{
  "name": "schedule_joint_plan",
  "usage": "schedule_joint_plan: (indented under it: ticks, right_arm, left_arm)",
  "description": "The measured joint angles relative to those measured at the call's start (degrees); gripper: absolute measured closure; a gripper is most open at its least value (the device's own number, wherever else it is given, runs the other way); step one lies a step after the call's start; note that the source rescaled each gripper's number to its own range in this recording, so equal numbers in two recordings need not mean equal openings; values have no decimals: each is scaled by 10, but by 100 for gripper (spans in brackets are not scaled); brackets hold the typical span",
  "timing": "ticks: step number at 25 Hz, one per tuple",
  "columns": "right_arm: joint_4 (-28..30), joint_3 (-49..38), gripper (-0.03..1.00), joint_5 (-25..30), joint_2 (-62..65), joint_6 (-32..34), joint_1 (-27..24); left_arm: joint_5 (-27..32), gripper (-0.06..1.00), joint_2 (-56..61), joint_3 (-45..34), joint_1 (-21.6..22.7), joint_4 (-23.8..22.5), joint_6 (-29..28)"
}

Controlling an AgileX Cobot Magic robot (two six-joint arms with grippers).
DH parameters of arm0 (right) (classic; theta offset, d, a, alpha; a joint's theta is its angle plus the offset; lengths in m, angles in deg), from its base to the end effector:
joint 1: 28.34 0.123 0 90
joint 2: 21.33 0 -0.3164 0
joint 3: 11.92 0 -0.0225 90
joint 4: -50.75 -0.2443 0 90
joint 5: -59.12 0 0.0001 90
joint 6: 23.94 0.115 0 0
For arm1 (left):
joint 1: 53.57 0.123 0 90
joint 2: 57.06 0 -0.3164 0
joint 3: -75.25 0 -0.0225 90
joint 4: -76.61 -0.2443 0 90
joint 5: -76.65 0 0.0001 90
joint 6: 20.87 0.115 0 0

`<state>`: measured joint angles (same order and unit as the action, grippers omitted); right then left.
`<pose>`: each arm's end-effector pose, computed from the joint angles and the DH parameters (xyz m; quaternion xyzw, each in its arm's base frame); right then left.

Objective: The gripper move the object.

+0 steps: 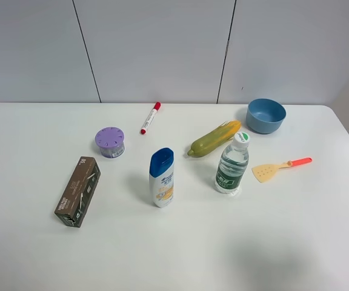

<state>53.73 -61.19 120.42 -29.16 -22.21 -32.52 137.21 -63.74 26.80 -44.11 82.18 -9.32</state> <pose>-0.0198 -0.0038 0.2630 0.0452 0.8575 -0.0369 0.5112 -0.0214 -0.0134 0.2684 0.0177 0.8454 0.0492 0.5315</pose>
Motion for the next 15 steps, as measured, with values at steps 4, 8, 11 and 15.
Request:
schedule_joint_plan:
  ticks: [4, 8, 11, 15]
  right_arm:
    - [0, 0, -3, 0, 0, 0, 0]
    - [0, 0, -3, 0, 0, 0, 0]
    - [0, 0, -3, 0, 0, 0, 0]
    - [0, 0, -3, 0, 0, 0, 0]
  left_arm:
    - [0, -4, 0, 0, 0, 0, 0]
    - [0, -4, 0, 0, 0, 0, 0]
    - [0, -4, 0, 0, 0, 0, 0]
    - [0, -4, 0, 0, 0, 0, 0]
